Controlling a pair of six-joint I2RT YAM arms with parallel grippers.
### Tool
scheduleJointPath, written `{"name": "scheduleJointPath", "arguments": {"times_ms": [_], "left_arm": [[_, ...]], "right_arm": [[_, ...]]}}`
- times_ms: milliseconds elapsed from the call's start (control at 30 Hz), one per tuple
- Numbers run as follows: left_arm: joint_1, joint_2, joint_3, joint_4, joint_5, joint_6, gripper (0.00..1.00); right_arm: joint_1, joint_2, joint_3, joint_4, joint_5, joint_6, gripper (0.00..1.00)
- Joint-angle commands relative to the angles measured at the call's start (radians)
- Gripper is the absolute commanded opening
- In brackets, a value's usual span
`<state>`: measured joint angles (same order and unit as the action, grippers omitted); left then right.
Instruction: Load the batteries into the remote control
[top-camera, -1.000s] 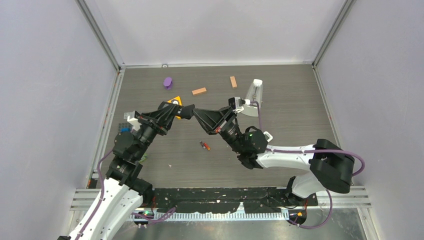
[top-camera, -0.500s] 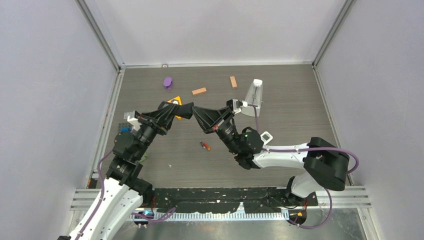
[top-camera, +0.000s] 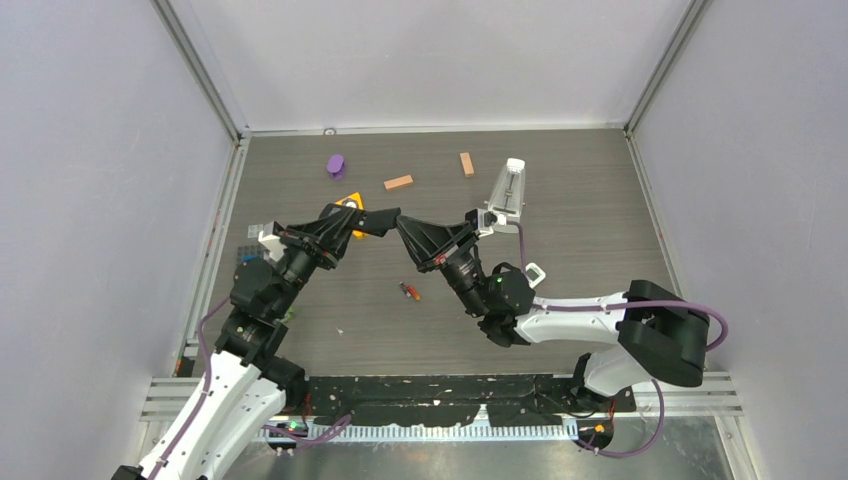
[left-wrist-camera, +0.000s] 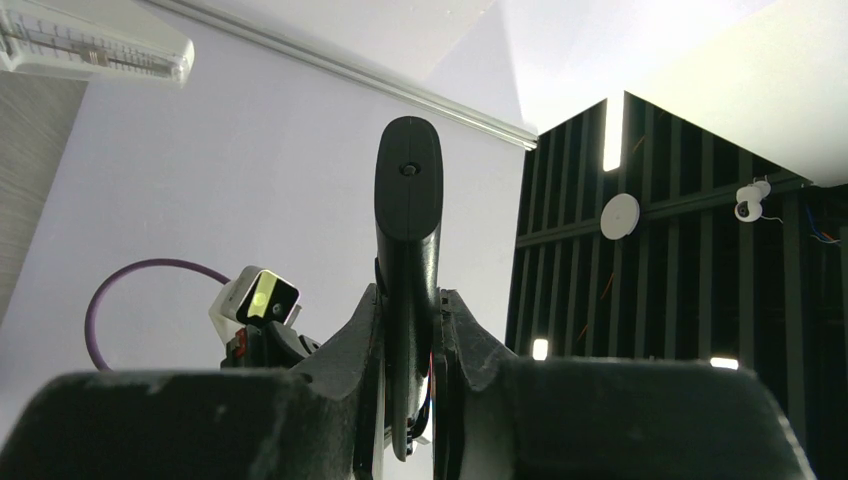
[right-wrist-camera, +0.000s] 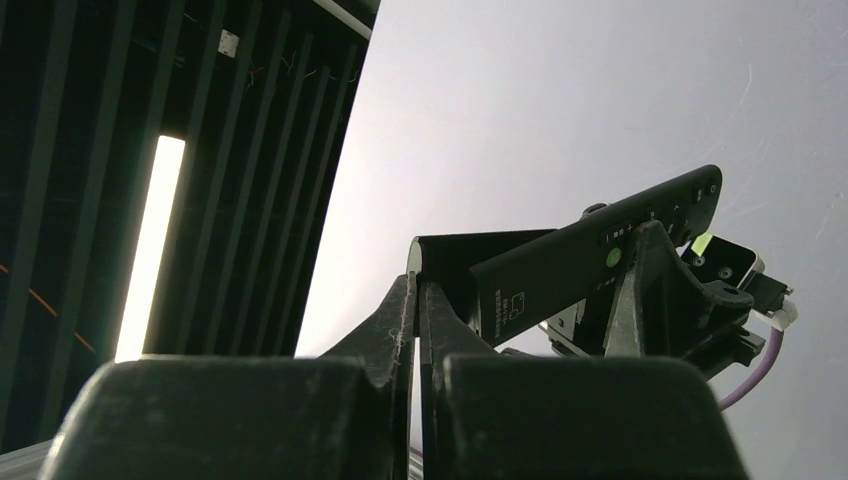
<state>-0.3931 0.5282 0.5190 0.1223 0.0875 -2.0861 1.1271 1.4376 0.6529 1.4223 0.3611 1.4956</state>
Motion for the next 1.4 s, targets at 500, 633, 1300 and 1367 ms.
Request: {"name": "scheduleJointPath", "arguments": {"times_ms": [500, 633, 1300, 1367], "left_arm": [[0.0, 0.007, 0.041, 0.06, -0.007, -0.002, 0.0], [-0.001, 0.01, 0.041, 0.052, -0.003, 0.007, 0.0], [0.0, -0.037, 0.074, -0.165, -0.046, 0.167, 0.0], [0.0, -0.055, 0.085, -0.277, -0.124, 0.253, 0.0]], "right_arm": [[0.018, -0.055, -0.019, -0.106, 0.08, 0.026, 0.12], [0.017, -0.058, -0.012, -0.093, 0.054, -0.006, 0.12], [-0.03, -0.161, -0.072, -0.18, -0.155, -0.188, 0.06], [-0.047, -0.221, -0.094, -0.271, -0.165, -0.233, 0.05]]}}
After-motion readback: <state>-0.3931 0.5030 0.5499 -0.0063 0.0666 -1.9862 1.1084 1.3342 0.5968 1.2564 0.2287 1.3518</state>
